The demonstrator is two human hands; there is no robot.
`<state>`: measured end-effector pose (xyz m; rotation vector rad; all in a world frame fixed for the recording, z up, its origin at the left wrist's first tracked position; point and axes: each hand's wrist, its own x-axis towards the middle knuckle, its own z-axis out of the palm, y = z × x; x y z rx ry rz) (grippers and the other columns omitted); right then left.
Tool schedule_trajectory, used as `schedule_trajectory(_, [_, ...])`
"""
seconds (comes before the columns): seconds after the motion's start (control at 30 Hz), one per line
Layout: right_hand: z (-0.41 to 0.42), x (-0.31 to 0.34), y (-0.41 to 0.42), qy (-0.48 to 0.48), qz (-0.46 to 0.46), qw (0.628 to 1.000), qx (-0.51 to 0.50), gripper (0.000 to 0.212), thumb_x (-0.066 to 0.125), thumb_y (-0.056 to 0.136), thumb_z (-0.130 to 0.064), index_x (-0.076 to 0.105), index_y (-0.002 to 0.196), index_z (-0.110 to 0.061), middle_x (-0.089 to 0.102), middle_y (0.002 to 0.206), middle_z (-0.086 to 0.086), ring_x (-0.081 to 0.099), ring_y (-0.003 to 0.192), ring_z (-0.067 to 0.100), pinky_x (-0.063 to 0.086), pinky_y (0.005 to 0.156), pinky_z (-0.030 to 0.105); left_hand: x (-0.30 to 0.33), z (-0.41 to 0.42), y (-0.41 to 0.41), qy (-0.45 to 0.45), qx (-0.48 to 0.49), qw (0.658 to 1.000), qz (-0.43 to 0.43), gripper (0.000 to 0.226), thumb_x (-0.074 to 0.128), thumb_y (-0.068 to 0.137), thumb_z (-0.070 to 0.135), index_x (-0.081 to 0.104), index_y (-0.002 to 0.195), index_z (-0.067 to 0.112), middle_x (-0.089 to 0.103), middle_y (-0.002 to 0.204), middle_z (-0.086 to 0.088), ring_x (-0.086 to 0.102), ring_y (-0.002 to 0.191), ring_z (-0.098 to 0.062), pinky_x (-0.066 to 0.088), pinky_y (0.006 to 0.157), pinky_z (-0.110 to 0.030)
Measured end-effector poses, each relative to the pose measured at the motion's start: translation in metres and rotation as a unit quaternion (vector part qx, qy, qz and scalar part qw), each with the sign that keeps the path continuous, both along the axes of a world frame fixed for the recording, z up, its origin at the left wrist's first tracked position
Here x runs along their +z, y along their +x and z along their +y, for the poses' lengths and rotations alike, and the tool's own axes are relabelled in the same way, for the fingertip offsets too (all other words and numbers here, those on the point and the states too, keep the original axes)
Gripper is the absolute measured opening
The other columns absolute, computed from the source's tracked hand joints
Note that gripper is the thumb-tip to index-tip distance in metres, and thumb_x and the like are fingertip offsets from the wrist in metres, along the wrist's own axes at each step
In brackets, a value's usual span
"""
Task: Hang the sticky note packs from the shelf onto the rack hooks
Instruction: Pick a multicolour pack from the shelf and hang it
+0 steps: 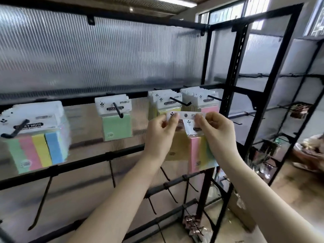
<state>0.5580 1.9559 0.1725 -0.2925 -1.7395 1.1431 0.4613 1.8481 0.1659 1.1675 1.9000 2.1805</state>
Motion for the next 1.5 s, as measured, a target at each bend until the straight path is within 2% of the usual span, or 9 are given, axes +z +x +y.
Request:
schedule_trajectory(0.1, [0.017,0.006,-0.011,0.020,0.021,0.999,-0.025,0.026,0.066,0.090,-0.018,0.058,0.066,-0.015,0.061,0.057,-0.015,0.055,0.054,-0.006,0.039,0.053,0.008,0.011,0.017,-0.006,0.019,0.007,0.999,0.025,0.053,0.057,0.089,0.048,0.063,0.089,-0.005,0.063,0.090,-0.031,0.059,0.075,-0.019,0.050,0.071,-0.047])
schedule_trajectory(0.23, [0.035,0.008,-0.025,0.034,0.024,0.998,-0.048,0.027,0.066,0.090,-0.022,0.060,0.073,-0.002,0.061,0.063,-0.005,0.056,0.058,0.002,0.042,0.057,0.012,0.017,0.033,-0.018,0.014,0.012,0.999,0.032,0.038,0.056,0.093,0.041,0.068,0.090,0.004,0.070,0.100,-0.013,0.064,0.100,-0.024,0.050,0.091,-0.044])
schedule_trajectory(0.33, [0.044,0.007,-0.032,0.028,0.024,0.999,-0.037,0.027,0.065,0.090,-0.020,0.059,0.073,0.000,0.060,0.062,-0.003,0.056,0.057,0.002,0.042,0.056,0.013,0.015,0.038,-0.021,0.013,-0.001,0.999,0.037,0.034,0.056,0.094,0.039,0.070,0.090,0.008,0.071,0.099,-0.012,0.064,0.104,-0.025,0.046,0.099,-0.046])
schedule_trajectory(0.5, [0.053,0.008,-0.040,0.033,0.029,0.999,-0.020,0.027,0.066,0.090,-0.021,0.062,0.076,0.002,0.066,0.067,0.007,0.062,0.061,0.008,0.046,0.060,0.023,0.014,0.045,-0.028,0.042,-0.015,0.997,0.068,0.043,0.055,0.095,0.033,0.062,0.092,-0.010,0.065,0.089,-0.025,0.062,0.088,-0.036,0.050,0.084,-0.049])
schedule_trajectory(0.73, [0.059,-0.001,-0.062,0.045,-0.007,0.999,-0.012,0.011,0.065,0.090,-0.022,0.058,0.085,-0.016,0.066,0.072,-0.012,0.066,0.068,0.003,0.048,0.064,0.014,-0.003,0.050,-0.043,0.045,0.122,0.982,0.138,0.014,0.060,0.092,0.027,0.056,0.093,0.014,0.058,0.083,0.000,0.055,0.073,-0.004,0.043,0.067,-0.012])
schedule_trajectory(0.87, [0.064,-0.002,-0.078,0.064,-0.037,0.995,-0.070,0.027,0.070,0.086,-0.030,0.048,0.094,-0.019,0.056,0.081,-0.015,0.059,0.073,-0.007,0.046,0.064,0.012,-0.010,0.054,-0.057,0.048,0.201,0.970,0.129,0.022,0.066,0.088,0.024,0.053,0.100,0.012,0.051,0.084,0.005,0.048,0.072,-0.006,0.041,0.068,-0.012])
schedule_trajectory(1.03, [0.068,-0.006,-0.094,0.094,-0.120,0.983,-0.101,0.031,0.067,0.085,-0.035,0.042,0.092,-0.018,0.055,0.079,-0.012,0.059,0.079,0.022,0.048,0.066,0.041,-0.014,0.057,-0.068,0.022,0.256,0.959,0.116,0.022,0.067,0.087,0.014,0.046,0.091,0.016,0.048,0.080,0.012,0.049,0.070,0.000,0.040,0.065,-0.010])
schedule_trajectory(1.2, [0.068,-0.007,-0.106,0.130,-0.156,0.975,-0.093,0.019,0.061,0.090,-0.030,0.045,0.083,-0.025,0.056,0.077,-0.012,0.058,0.075,0.025,0.047,0.063,0.039,-0.015,0.062,-0.073,-0.012,0.305,0.944,0.126,0.013,0.065,0.088,0.013,0.053,0.084,0.010,0.055,0.080,0.001,0.052,0.073,-0.012,0.044,0.066,-0.023])
schedule_trajectory(1.5, [0.070,-0.002,-0.104,0.207,-0.171,0.962,-0.051,0.021,0.052,0.096,-0.033,0.044,0.085,-0.017,0.055,0.085,-0.004,0.056,0.078,0.028,0.045,0.060,0.039,-0.014,0.074,-0.074,-0.026,0.377,0.922,0.082,0.012,0.064,0.089,0.015,0.054,0.083,0.011,0.058,0.084,-0.004,0.054,0.075,-0.015,0.043,0.066,-0.022])
